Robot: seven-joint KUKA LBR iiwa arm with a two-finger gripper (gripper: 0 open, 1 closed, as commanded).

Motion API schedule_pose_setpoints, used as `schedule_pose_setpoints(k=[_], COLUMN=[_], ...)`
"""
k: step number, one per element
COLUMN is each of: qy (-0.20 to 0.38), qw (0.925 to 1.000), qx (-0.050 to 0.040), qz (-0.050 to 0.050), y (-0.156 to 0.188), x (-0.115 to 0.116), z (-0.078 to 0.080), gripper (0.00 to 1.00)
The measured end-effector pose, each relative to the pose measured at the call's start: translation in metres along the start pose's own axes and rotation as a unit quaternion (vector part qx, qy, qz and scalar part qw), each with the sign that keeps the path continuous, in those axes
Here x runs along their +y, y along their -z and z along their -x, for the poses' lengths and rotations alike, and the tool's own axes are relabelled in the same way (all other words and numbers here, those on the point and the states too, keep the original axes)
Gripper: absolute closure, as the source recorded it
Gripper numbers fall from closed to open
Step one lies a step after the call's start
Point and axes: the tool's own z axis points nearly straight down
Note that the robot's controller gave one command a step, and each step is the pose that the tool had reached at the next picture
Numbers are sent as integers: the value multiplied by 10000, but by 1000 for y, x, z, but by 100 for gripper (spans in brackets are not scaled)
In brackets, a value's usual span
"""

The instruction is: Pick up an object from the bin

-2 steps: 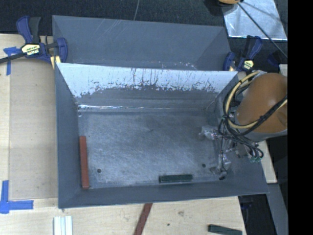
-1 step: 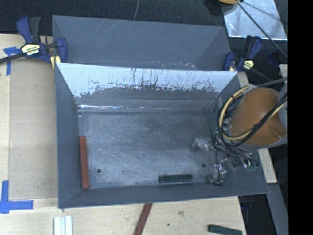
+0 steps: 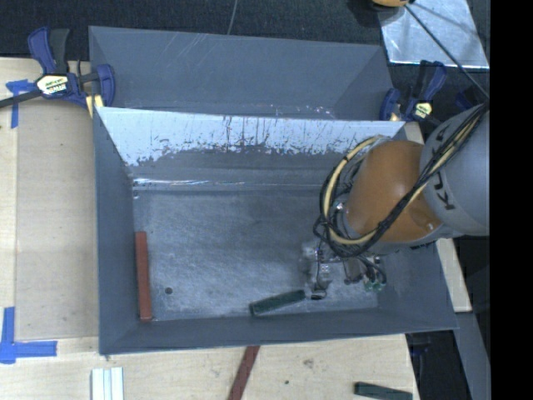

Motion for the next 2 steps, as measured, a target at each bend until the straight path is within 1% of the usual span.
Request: schedule_pose_setpoints(k=[1, 2], qy=[2, 3], qw=[10000, 10000], qx=[1, 1], qz=[-1, -2], y=[0, 0], x=[0, 0], z=[0, 0], gripper=[0, 0])
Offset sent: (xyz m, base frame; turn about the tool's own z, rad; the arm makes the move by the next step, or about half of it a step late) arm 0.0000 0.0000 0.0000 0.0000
